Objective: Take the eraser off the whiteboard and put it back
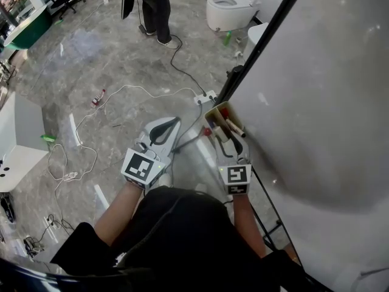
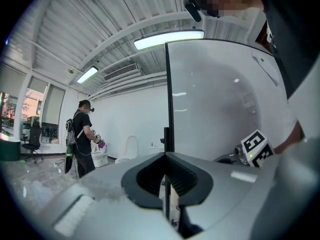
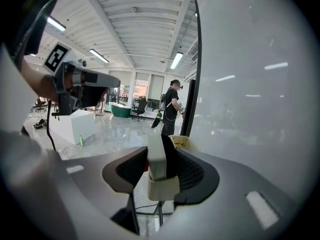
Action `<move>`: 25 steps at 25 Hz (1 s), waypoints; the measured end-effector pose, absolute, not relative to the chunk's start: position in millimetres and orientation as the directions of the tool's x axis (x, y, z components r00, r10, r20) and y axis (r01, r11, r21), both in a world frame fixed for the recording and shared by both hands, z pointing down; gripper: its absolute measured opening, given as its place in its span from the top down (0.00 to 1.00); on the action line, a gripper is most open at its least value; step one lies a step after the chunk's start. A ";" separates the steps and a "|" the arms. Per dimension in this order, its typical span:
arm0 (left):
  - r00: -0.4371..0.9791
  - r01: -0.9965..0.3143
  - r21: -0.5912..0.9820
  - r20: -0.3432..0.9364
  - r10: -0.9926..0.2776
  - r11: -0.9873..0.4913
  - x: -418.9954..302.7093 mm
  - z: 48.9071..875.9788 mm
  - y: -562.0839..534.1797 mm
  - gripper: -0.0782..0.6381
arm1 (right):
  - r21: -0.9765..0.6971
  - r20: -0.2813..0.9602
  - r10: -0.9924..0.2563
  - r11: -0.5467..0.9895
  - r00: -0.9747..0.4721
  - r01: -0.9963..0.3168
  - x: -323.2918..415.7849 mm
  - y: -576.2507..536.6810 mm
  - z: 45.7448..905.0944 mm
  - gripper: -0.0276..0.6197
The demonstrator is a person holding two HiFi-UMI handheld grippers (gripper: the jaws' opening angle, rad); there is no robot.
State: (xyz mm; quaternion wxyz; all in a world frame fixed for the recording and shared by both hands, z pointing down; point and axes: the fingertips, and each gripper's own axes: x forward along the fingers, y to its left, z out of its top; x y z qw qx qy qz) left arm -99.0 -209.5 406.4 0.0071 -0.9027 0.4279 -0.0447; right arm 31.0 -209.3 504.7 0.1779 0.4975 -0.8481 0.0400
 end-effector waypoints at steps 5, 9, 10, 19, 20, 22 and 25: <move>0.631 -0.770 -0.060 0.077 -0.772 -0.636 -100.2 406.2 -210.5 0.88 | 0.122 0.333 -0.832 0.506 -0.445 -0.854 34.0 -210.0 511.1 0.67; 0.631 -0.771 -0.050 0.073 -0.772 -0.635 -98.8 405.7 -210.8 0.88 | 0.137 0.342 -0.828 0.512 -0.445 -0.848 34.8 -209.2 509.1 0.65; 0.632 -0.770 -0.050 0.073 -0.772 -0.636 -98.4 405.9 -210.7 0.88 | 0.138 0.342 -0.828 0.512 -0.444 -0.848 35.0 -208.9 508.6 0.64; 0.645 -0.758 -0.066 0.070 -0.761 -0.649 -92.8 405.1 -211.6 0.88 | 0.159 0.296 -0.846 0.502 -0.444 -0.850 40.9 -201.3 484.2 0.64; 0.649 -0.754 -0.074 0.071 -0.757 -0.653 -92.3 405.1 -211.9 0.88 | 0.159 0.288 -0.848 0.501 -0.445 -0.851 41.2 -200.3 480.0 0.64; 0.657 -0.747 -0.080 0.069 -0.751 -0.660 -90.0 404.1 -211.9 0.88 | 0.159 0.272 -0.850 0.501 -0.450 -0.850 41.2 -197.9 471.4 0.64; 0.666 -0.739 -0.081 0.065 -0.743 -0.669 -84.6 402.3 -211.9 0.88 | 0.162 0.239 -0.852 0.508 -0.466 -0.846 40.6 -194.3 453.7 0.64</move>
